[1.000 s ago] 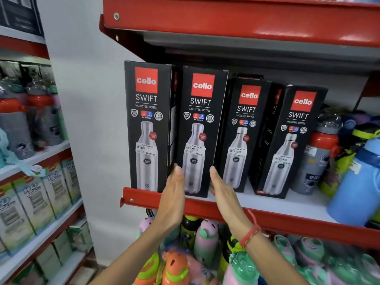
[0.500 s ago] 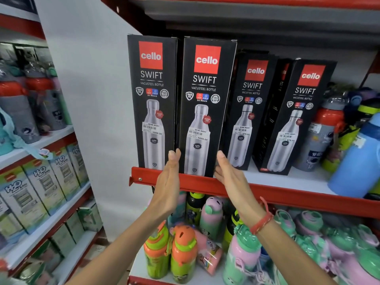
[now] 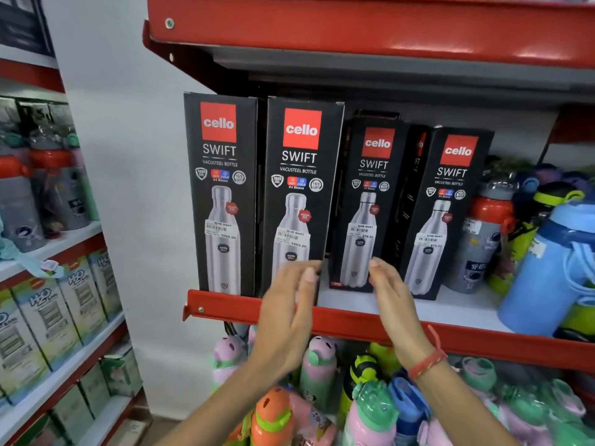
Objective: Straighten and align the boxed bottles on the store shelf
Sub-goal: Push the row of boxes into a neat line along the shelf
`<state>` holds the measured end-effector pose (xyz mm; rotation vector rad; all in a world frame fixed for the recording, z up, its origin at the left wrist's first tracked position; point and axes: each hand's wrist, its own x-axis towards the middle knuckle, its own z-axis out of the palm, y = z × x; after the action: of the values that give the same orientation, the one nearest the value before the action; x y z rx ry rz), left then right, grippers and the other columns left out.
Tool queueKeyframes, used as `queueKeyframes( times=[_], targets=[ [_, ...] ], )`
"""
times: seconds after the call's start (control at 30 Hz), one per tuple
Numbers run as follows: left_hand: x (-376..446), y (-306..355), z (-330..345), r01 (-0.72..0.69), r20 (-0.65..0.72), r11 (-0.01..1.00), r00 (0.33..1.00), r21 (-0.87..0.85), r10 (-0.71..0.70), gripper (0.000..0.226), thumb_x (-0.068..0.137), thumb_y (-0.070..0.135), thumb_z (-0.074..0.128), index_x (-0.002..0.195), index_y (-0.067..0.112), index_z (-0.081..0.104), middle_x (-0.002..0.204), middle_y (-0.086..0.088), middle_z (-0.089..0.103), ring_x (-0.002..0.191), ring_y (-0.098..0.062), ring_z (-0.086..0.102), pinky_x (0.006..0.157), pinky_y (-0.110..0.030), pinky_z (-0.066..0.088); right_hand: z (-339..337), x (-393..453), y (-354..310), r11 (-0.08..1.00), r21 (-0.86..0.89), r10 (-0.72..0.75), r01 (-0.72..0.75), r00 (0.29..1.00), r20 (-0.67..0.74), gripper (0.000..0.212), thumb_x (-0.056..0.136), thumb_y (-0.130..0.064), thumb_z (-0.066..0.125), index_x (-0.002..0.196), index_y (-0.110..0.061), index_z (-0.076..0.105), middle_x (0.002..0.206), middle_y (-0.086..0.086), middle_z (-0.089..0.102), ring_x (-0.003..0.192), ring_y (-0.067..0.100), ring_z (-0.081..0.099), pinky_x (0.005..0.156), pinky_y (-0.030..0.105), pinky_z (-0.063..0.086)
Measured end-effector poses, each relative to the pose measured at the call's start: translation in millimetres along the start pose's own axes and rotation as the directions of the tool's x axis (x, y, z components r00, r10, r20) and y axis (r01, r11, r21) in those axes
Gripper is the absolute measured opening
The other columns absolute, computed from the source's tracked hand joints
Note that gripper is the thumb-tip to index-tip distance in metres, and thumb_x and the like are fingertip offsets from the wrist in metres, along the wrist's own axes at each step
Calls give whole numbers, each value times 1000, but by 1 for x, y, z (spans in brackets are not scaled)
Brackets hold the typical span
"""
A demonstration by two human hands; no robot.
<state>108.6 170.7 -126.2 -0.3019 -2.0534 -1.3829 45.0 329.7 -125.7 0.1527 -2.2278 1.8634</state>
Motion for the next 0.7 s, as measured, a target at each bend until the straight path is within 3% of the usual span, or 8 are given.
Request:
queueKeyframes(
  times=[0.07,0.13,0.27,0.43,0.57,0.7],
  targets=[
    [9,4,20,71,191,995,980,-63,-58,49,99,48,28,138,26,47,139,12,52,126,7,44,102,-9,33,0,14,-1,999,12,30,-30,1000,5,54,96,-46,41,145,-23,36,148,-3,41,137,17,37,107,32,29],
    [12,-2,37,191,304,978,939,-81,-159,61,97,54,25,150,24,25,156,12,28,139,6,24,108,-6,15,5,16,4,998,1,61,-61,997,37,61,95,-48,40,149,-23,26,154,-2,32,141,18,30,112,35,25],
    [27,-14,57,367,276,930,898,-37,-343,86,84,69,16,153,21,-4,163,4,-2,149,-9,-3,118,-29,1,18,21,8,989,-4,144,-145,985,98,69,93,-58,35,152,-30,10,160,-4,19,146,20,21,115,40,18],
    [41,-20,67,465,194,885,870,-19,-453,96,76,78,11,154,22,5,163,-2,13,149,-20,14,118,-36,11,19,19,7,990,-28,144,-141,971,191,69,91,-63,32,150,-38,7,160,-8,17,145,18,21,116,39,19],
    [30,-20,64,432,152,902,891,-3,-427,103,72,86,7,154,23,6,163,1,11,149,-15,11,119,-36,10,11,10,8,996,-49,84,-74,969,233,74,89,-65,34,150,-35,8,160,-11,12,146,11,16,119,35,16],
    [10,-15,53,411,156,911,900,5,-407,96,77,81,6,153,24,6,163,6,9,149,-10,9,116,-29,8,3,-13,7,992,-113,88,-59,957,278,75,85,-70,31,150,-39,8,158,-15,17,144,12,22,118,36,17]
  ],
)
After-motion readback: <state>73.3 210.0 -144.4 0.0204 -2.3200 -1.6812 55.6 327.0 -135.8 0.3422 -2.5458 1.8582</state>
